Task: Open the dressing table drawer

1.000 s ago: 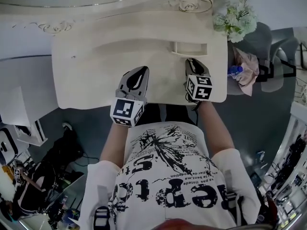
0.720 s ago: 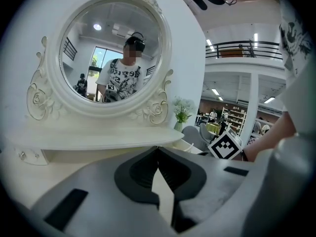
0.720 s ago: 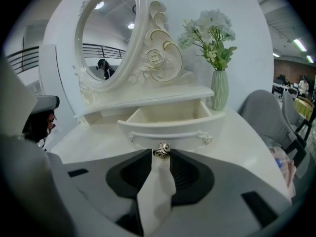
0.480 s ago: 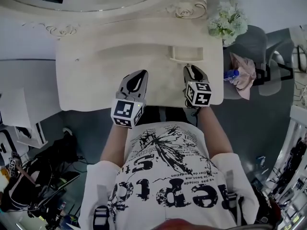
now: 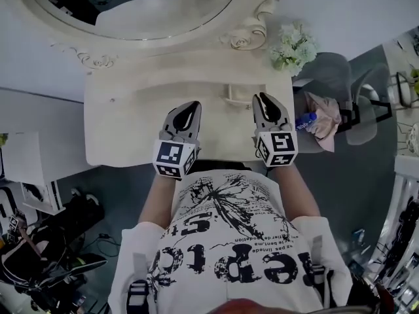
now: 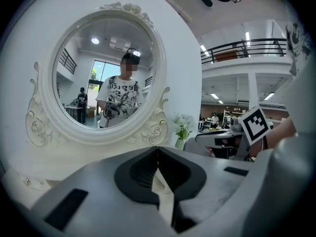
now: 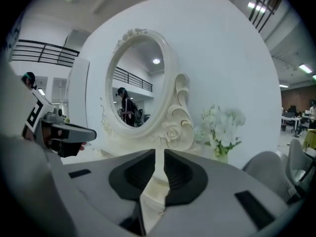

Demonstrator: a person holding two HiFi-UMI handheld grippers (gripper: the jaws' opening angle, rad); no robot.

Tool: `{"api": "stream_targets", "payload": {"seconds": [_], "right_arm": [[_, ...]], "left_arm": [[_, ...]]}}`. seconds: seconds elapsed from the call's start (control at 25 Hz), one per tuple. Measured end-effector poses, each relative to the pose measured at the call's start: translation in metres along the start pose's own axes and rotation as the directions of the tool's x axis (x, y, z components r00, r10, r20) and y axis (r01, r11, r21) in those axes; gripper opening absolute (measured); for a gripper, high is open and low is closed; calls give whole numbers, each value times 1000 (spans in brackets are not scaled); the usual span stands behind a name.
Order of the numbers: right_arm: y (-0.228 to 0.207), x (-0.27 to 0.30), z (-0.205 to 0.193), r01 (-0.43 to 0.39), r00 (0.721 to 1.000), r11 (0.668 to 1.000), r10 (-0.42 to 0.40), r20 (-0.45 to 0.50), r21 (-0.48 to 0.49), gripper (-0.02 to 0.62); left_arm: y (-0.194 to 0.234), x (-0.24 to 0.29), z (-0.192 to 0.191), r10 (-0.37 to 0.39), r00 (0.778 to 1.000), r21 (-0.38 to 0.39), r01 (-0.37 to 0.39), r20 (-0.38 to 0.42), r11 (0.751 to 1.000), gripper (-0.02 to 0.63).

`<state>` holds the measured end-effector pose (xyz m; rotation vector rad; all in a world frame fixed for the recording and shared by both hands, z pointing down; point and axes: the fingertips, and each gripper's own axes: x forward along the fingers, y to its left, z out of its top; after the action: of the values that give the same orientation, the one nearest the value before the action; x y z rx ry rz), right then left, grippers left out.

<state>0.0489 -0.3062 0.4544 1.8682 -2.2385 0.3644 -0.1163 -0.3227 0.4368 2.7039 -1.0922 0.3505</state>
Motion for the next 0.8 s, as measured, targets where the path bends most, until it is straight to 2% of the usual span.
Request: {"api": "stream_targets", "payload": {"seconds": [0.2,0.4,0.56,0.8], "right_arm": [[2,-16,47,12,990,1000,-11,138,-10,34],[2,-32,78,45,967,999,-39,253,-18,21],[8,-32,87,27,960,999,-15,278,-36,18],[15,-29,86,11,965,999,3,261,-50,17]], "left_arm": [[0,-3,33,7,998,37,-9,58,999,19],[-1,-10,60,4,994,66,-11,105,998,18],[0,-13,73,5,991,87,-17,131,996,18],[4,-13,73,27,991,77,-37,132,996,19]]}}
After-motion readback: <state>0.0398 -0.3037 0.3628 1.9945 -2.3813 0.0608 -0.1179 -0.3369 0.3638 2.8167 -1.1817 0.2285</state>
